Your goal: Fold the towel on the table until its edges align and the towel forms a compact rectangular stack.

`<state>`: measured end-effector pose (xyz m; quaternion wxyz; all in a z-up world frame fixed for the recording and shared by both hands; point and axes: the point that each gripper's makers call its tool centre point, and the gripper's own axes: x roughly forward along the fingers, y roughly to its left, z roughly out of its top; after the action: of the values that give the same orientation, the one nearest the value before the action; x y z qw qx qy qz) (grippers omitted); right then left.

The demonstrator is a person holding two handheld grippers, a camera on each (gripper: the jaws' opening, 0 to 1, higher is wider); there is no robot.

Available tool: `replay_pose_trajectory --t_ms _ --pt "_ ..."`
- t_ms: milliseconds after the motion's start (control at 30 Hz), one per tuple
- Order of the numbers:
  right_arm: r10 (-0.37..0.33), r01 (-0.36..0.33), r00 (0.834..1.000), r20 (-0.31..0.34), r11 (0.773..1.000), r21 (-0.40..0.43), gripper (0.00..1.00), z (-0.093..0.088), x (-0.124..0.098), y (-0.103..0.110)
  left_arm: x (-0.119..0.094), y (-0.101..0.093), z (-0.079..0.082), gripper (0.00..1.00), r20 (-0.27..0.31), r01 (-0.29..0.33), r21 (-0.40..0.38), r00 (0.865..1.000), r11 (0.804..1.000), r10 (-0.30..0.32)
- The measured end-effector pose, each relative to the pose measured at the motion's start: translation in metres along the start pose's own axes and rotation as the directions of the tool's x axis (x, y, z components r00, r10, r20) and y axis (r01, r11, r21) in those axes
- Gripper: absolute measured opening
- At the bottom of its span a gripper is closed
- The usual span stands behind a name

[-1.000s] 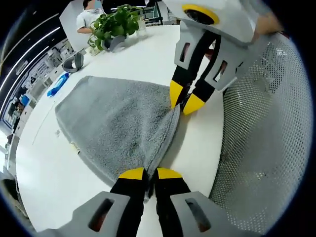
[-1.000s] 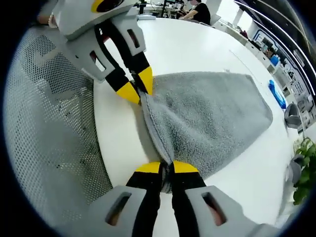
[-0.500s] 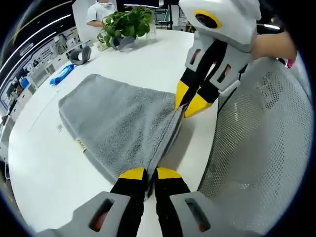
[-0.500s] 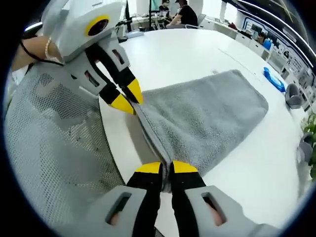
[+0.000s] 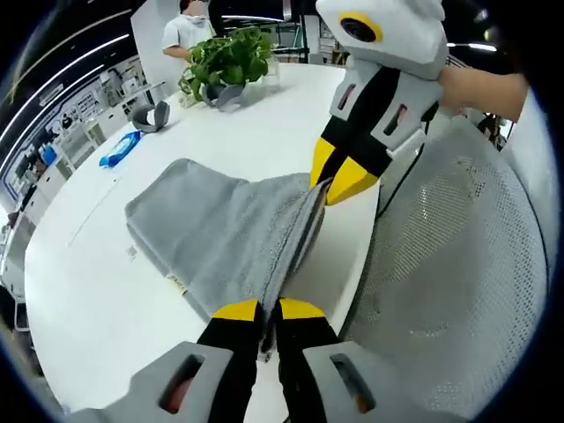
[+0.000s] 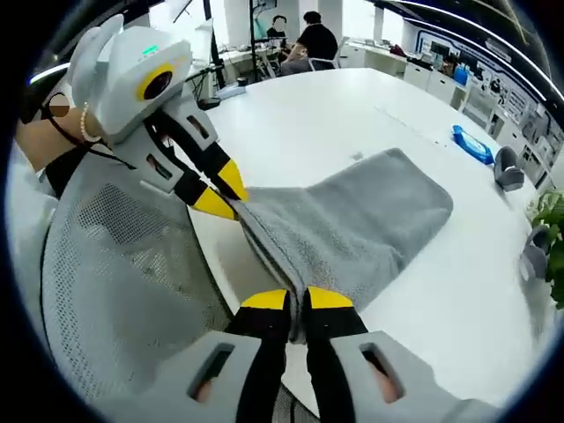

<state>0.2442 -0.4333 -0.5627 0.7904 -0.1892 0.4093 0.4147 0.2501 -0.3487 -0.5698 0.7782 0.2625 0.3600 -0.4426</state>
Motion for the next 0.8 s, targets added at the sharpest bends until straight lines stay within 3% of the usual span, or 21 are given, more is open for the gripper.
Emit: replay_pose_trajectory --t_ms 333,500,800 --pt "-0.012 0.011 0.999 0.035 0.999 0.043 0.04 0.006 -0.016 0.000 -0.015 0.000 0.016 0.06 -0.010 -0.022 0.042 1.000 0.999 0.022" --pt "-0.020 0.018 0.999 0.042 0.998 0.054 0.04 0.008 -0.023 0.002 -0.018 -0.002 0.018 0.06 -0.004 0.000 -0.019 1.000 1.000 0.000" --pt "-0.037 0.030 0.995 0.088 0.997 0.076 0.04 0.023 -0.039 -0.001 -0.036 0.005 0.034 0.06 0.035 -0.043 0.002 0.998 0.999 0.043"
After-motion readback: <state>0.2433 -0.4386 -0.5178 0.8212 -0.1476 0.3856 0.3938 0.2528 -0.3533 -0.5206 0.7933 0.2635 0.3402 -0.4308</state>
